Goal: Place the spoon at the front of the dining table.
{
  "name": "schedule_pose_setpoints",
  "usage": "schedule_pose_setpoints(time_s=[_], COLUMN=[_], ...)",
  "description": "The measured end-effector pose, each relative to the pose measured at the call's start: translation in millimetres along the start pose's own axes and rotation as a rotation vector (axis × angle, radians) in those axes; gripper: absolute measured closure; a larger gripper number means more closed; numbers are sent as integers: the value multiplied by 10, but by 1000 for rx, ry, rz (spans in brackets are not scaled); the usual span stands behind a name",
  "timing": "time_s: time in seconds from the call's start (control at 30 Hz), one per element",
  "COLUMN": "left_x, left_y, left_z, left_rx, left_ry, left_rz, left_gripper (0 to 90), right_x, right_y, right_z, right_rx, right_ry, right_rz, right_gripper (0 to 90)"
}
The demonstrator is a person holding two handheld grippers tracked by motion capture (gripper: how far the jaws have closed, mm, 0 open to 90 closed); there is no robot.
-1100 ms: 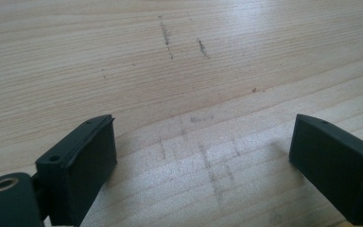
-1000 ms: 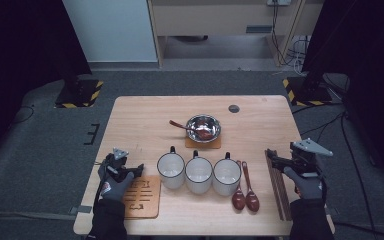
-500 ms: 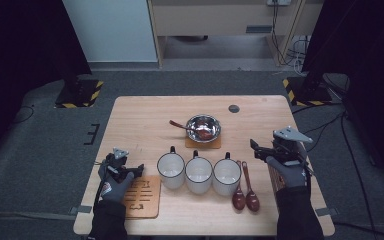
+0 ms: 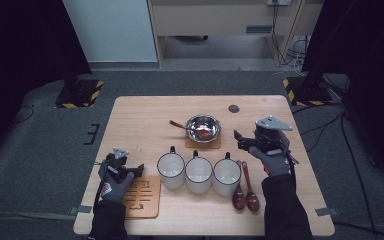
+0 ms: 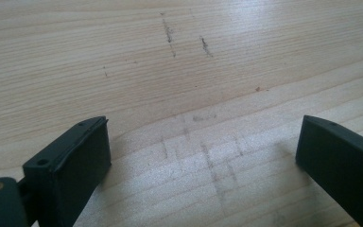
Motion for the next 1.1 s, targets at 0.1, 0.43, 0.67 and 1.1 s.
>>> schedule_pose_setpoints(time_s=[0.1, 0.43, 0.67, 1.1], left_x=[0, 0, 0, 0], left_y=[0, 0, 0, 0], left_z=[0, 0, 0, 1], left_rx=[0, 0, 0, 1], left_ry=[0, 0, 0, 1], left_rz=[0, 0, 0, 0], left_gripper=[26, 25, 25, 24], right_x=[-54, -233, -341, -490], right_y=[49, 211, 314, 561], right_z=[-68, -255, -373, -606], right_rx=[-4, -16, -29, -54], right_ry=[-7, -23, -35, -51], right_rz=[7, 31, 37, 37], right_gripper=[140, 135, 131, 123])
Point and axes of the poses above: each handheld gripper's, and its own axes: y roughly forward along the jaws, x roughly out of its underside, z roughly to its right, the point moved 8 cm from there along y, roughly forward along the jaws, and after that the axes turned 5 degrees about y, right-handed, at the moved point
